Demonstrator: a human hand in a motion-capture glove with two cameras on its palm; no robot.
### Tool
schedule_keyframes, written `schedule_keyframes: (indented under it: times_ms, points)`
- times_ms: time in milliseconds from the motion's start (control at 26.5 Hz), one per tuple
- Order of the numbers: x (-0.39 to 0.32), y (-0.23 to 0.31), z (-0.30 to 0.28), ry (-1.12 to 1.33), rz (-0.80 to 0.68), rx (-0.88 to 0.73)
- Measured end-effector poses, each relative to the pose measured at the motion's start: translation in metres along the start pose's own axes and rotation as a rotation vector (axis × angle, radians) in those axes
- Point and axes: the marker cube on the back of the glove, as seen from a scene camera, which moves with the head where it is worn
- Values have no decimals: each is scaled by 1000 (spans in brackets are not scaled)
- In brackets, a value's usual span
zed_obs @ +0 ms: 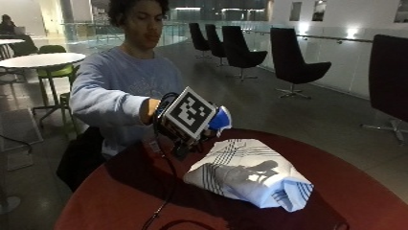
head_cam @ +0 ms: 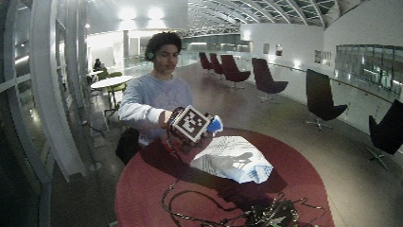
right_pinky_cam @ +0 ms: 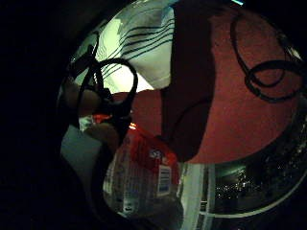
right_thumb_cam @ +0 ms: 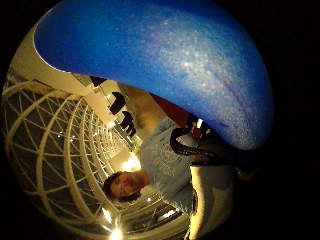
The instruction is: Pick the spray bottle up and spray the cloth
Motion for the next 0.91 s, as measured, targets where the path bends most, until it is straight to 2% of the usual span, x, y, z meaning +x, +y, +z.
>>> schedule_keyframes:
  times_ms: [416, 567, 680, 907]
  points:
    - [-3, -3, 3, -10, 5, 7]
    - [-9, -2, 4, -50, -34, 34]
    - [-24, 3, 4, -130, -135, 94]
    - [-71, 18, 16, -340, -462, 278]
